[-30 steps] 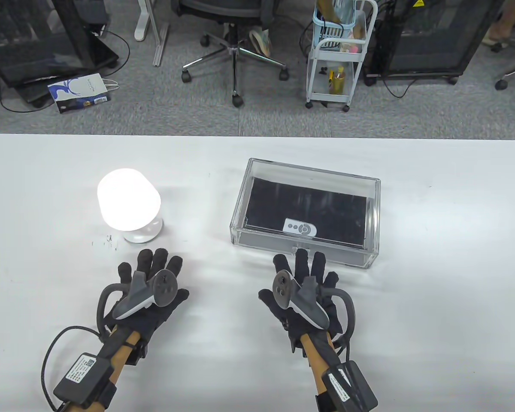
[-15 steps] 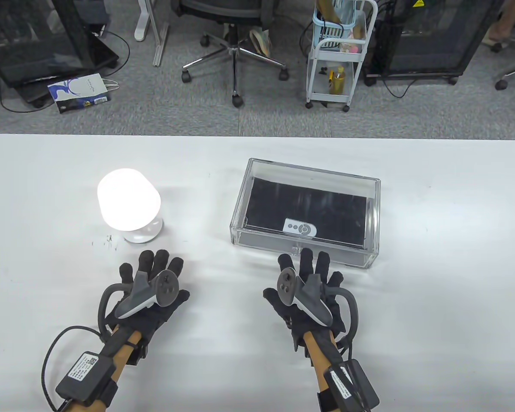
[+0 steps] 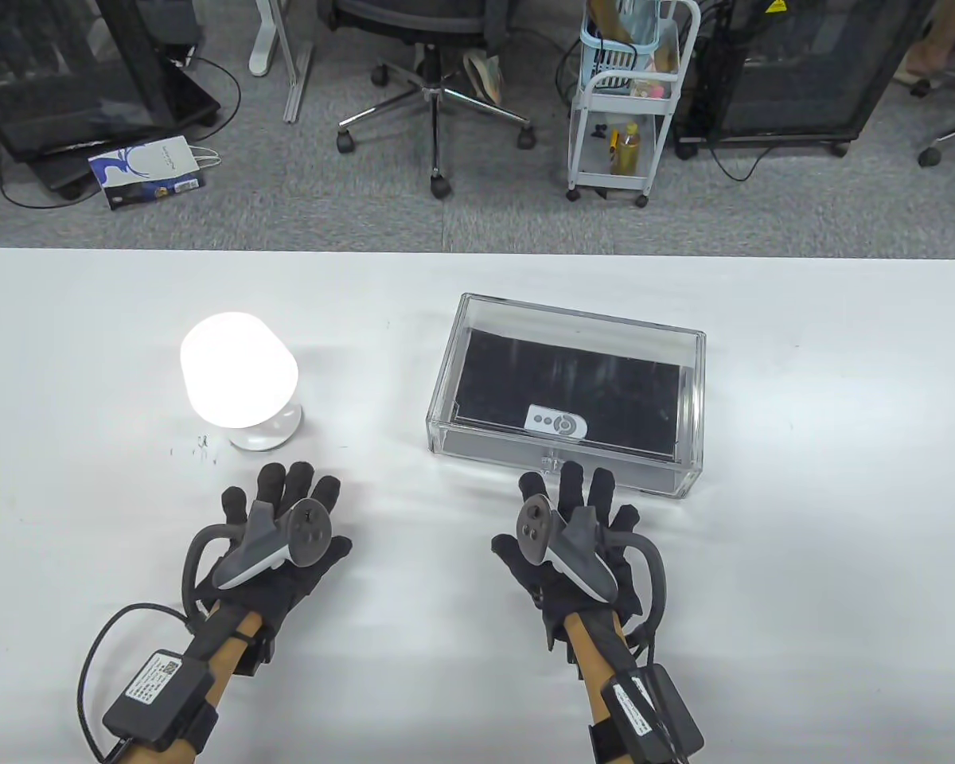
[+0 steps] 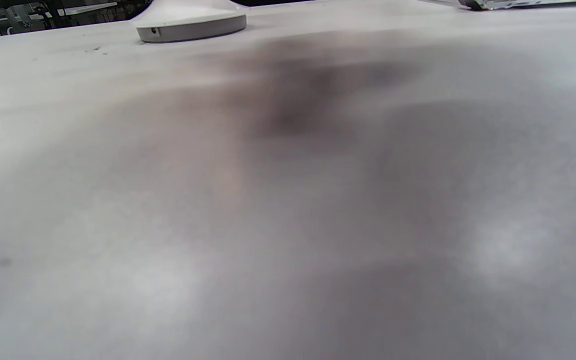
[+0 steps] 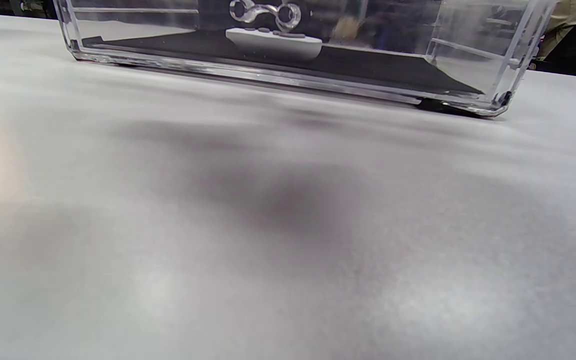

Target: Take out the desk lamp remote control from the drawer and turn on the desk lamp

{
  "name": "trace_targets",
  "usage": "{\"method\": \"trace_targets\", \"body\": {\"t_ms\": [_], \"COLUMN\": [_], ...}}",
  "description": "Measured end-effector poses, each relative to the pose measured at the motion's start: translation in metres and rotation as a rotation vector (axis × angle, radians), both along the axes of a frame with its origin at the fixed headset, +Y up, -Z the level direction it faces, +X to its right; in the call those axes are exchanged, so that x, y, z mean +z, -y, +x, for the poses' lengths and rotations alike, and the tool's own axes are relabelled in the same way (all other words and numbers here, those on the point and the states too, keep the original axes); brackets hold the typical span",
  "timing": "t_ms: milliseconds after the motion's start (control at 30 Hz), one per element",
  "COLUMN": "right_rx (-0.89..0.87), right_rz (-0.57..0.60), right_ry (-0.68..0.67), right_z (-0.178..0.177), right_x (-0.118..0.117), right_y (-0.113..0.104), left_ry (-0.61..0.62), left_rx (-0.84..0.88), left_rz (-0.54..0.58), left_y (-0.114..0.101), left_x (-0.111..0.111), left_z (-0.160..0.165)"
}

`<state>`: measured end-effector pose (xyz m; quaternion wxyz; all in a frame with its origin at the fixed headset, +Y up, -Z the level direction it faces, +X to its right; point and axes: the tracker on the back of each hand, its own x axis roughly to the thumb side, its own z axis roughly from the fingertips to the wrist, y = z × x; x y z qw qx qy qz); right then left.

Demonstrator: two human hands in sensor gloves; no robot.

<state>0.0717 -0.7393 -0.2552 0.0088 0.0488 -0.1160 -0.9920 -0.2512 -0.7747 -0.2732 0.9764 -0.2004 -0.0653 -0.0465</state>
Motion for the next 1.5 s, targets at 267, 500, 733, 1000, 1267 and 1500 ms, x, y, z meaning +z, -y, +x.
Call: {"method": "trace_targets", "body": {"t_ms": [267, 500, 733, 1000, 1267, 1500], "right_rx": [-0.004, -0.003, 0.004, 0.006, 0.002, 0.004], "right_rz": [0.009, 0.006, 0.001, -0.004, -0.002, -0.005], "right_ry": [0.004, 0.003, 0.003, 0.008, 0.007, 0.010], "right_z": [0.0017, 0.0022, 0.0024, 0.0032, 0.0038, 0.0044], "right_x": [-0.0004, -0.0003, -0.0002, -0.0004, -0.0010, -0.0012], "right_y": [-0.0005, -0.0005, -0.0004, 0.0006, 0.0013, 0.0018], "left_ry": [0.001, 0.003, 0.004, 0.004, 0.007, 0.009], "left_rx": [0.001, -0.009, -0.010, -0.013, -0.018, -0.021], "left_rz": [0.001, -0.008, -0.009, -0.015, -0.018, -0.021], "left_y": [-0.0003, 0.0014, 0.0021, 0.0021, 0.0031, 0.0035], "left_x": [-0.0001, 0.0002, 0.0001, 0.0005, 0.0006, 0.0009], "left_z": [0.0001, 0.0007, 0.0008, 0.0013, 0.0018, 0.0022]}}
